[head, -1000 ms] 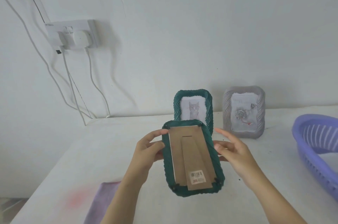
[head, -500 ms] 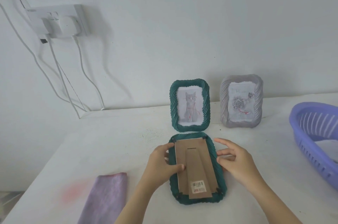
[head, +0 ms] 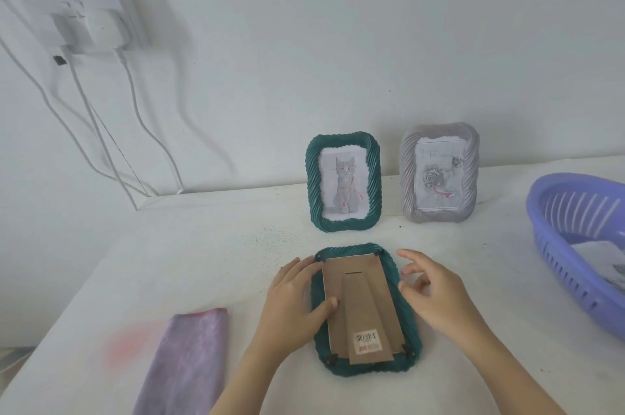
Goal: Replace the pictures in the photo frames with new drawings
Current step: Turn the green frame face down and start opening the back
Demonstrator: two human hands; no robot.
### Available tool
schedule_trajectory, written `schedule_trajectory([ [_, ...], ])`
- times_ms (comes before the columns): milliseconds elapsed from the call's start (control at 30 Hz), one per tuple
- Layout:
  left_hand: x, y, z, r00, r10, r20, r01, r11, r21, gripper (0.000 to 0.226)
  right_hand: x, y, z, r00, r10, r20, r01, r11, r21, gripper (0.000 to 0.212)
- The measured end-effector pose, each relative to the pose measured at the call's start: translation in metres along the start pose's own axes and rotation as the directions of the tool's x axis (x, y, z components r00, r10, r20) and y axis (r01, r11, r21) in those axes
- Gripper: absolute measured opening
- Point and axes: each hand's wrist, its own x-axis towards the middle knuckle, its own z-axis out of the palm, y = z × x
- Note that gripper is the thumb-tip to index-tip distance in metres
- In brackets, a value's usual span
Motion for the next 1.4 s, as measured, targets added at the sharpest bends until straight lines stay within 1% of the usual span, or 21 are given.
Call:
schedule_trajectory([
  [100, -0.002, 0.002, 0.004, 1.000, 0.005, -0.007, -0.005, 1.000, -0.024, 0.084, 0.005, -0.001, 0.004, 0.995, -0.103, -0.009, 0.102, 0.992, -0.071, 0.048],
  [167, -0.003, 0.001, 0.007, 1.000, 0.017, 0.020, -0.017, 0.999, 0.041, 0.094, 0.008, 0.000, 0.006, 0.986, -0.163, 0.023, 0.164, 0.977, -0.138, 0.055],
  [267, -0.004, 0.000, 0.010, 0.999, 0.036, 0.026, -0.039, 0.991, 0.131, 0.099, 0.010, 0.003, 0.010, 0.971, -0.234, 0.041, 0.237, 0.940, -0.245, 0.065],
  [367, -0.006, 0.001, 0.010, 1.000, 0.029, 0.012, -0.031, 0.987, 0.157, 0.100, 0.010, 0.005, 0.013, 0.964, -0.262, 0.037, 0.261, 0.921, -0.288, 0.068],
  [500, -0.004, 0.000, 0.009, 0.999, 0.027, 0.021, -0.031, 0.975, 0.219, 0.103, 0.013, 0.007, 0.015, 0.962, -0.264, 0.065, 0.270, 0.901, -0.339, 0.072],
  [733, -0.004, -0.003, 0.011, 0.999, 0.036, 0.022, -0.040, 0.960, 0.277, 0.104, 0.014, 0.007, 0.016, 0.962, -0.261, 0.085, 0.274, 0.888, -0.370, 0.075],
  [933, 0.000, -0.003, 0.009, 0.999, 0.043, 0.030, -0.051, 0.944, 0.327, 0.109, 0.016, 0.006, 0.016, 0.963, -0.242, 0.118, 0.270, 0.869, -0.416, 0.081],
  [1067, 0.000, -0.003, 0.008, 0.998, 0.039, 0.043, -0.052, 0.928, 0.369, 0.112, 0.016, 0.004, 0.016, 0.963, -0.230, 0.138, 0.268, 0.862, -0.430, 0.081],
  [1233, 0.005, 0.002, 0.003, 0.993, -0.001, 0.121, -0.049, 0.909, 0.413, 0.114, 0.019, -0.002, 0.014, 0.962, -0.199, 0.185, 0.261, 0.867, -0.424, 0.067],
  [1333, 0.012, 0.008, -0.001, 0.982, -0.036, 0.187, -0.047, 0.906, 0.420, 0.117, 0.021, -0.007, 0.014, 0.964, -0.174, 0.201, 0.243, 0.885, -0.398, 0.071],
  [1400, 0.016, 0.012, -0.003, 0.972, -0.069, 0.225, -0.031, 0.912, 0.410, 0.118, 0.022, -0.009, 0.014, 0.966, -0.153, 0.211, 0.229, 0.885, -0.406, 0.069],
])
